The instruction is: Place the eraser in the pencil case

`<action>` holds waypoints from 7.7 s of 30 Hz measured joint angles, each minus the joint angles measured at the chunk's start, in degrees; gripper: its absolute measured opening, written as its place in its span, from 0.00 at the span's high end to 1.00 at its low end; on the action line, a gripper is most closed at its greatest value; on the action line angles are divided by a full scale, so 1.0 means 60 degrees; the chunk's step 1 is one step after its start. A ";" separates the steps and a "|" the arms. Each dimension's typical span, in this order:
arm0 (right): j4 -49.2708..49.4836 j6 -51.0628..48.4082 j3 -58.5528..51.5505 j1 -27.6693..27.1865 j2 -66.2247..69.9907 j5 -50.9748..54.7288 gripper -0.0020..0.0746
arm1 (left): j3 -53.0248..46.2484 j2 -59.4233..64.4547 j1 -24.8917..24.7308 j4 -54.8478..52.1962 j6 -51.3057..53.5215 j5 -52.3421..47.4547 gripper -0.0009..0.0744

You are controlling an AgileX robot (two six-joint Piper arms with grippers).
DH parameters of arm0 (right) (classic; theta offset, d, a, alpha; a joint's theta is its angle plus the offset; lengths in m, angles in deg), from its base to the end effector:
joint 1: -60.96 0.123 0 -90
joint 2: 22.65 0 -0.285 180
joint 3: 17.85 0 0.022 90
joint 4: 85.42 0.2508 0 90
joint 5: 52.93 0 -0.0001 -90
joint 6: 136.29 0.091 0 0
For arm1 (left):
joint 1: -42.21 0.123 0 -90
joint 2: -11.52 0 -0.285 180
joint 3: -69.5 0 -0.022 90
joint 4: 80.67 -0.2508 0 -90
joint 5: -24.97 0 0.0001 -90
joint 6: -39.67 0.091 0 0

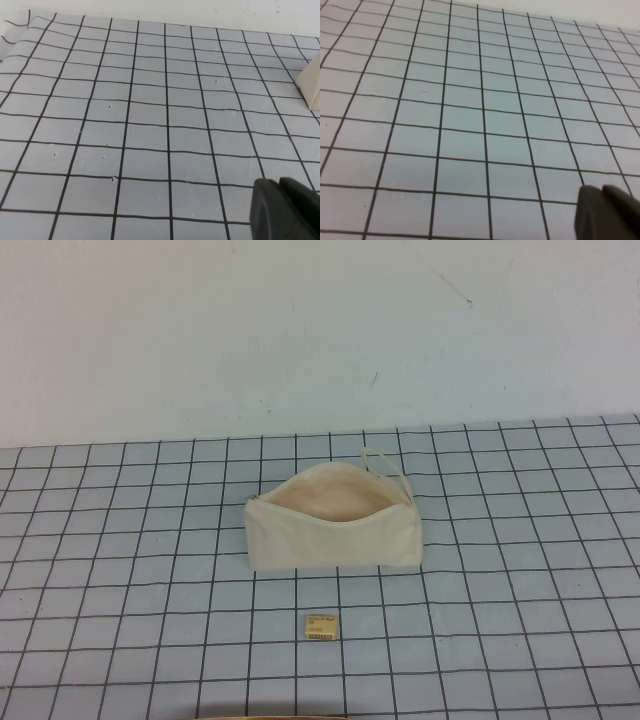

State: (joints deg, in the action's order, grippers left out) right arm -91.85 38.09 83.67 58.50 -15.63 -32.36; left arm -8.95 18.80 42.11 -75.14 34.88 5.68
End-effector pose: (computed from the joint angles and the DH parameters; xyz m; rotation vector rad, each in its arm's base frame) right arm 0.0526 -0.0059 0.1744 -0.1210 1.8501 -0.2079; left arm 0.0536 -0.0030 0.1762 -0.1361 1.8290 -0.1532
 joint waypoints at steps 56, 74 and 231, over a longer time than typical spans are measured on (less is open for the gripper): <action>0.9080 -0.0283 0.0051 0.0000 0.0000 -0.2262 0.98 | 0.0000 0.0000 0.0000 0.0000 0.0000 0.0000 0.99; 0.6955 -0.9201 0.9334 0.0112 0.7787 0.6309 0.98 | 0.0000 0.0000 0.0000 0.0000 0.0000 0.0017 0.99; -0.0748 -0.0589 0.6076 0.7154 0.4873 0.1002 0.98 | 0.0000 0.0000 0.0000 0.0000 0.0000 0.0017 0.99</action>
State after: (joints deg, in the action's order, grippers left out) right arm -96.34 34.55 120.13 101.42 13.61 -26.35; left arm -8.95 18.80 42.11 -75.14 34.88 5.78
